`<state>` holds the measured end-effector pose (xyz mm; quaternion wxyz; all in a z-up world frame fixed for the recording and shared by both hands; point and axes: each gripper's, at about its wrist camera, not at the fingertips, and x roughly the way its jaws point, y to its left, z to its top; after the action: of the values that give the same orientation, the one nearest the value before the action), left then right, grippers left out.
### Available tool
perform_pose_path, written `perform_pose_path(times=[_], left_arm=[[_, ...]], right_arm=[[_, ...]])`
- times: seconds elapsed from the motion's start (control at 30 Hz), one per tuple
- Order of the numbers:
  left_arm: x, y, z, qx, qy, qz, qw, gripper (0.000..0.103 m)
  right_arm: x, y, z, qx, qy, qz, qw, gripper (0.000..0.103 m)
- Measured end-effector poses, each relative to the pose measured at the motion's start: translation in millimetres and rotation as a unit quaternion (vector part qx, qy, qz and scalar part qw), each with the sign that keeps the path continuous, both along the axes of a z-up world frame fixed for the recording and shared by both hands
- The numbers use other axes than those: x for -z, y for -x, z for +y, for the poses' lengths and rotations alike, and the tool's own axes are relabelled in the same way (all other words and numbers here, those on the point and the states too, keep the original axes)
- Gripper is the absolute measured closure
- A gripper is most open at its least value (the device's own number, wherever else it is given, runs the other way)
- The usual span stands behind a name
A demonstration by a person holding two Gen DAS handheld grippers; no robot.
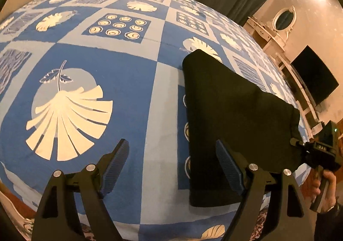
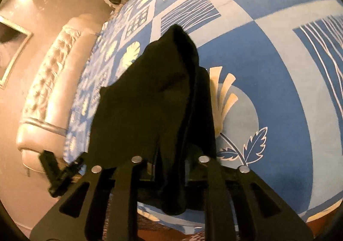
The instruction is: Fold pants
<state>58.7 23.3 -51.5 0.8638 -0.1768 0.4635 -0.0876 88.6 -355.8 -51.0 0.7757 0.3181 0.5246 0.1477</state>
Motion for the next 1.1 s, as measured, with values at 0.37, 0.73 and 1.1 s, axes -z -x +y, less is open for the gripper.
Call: perform_pose_path(times=[0.37, 0.73, 1.1], left_arm=[[18, 2, 30, -0.048, 0.121, 0.050, 0.9902, 0.022], [27, 6, 3, 0.018, 0.204, 0.072, 0.9761, 0.022], [34, 7, -24, 0.066, 0.235, 0.063, 0.9679, 0.030]], right_arm=[[7, 18, -33, 0.057, -0.059, 0.009, 0.997, 0.026], [36, 12, -2, -0.027, -0.119, 0.039, 0.992, 0.018], [37, 16, -3, -0.034, -0.106, 0.036, 0.993, 0.035]])
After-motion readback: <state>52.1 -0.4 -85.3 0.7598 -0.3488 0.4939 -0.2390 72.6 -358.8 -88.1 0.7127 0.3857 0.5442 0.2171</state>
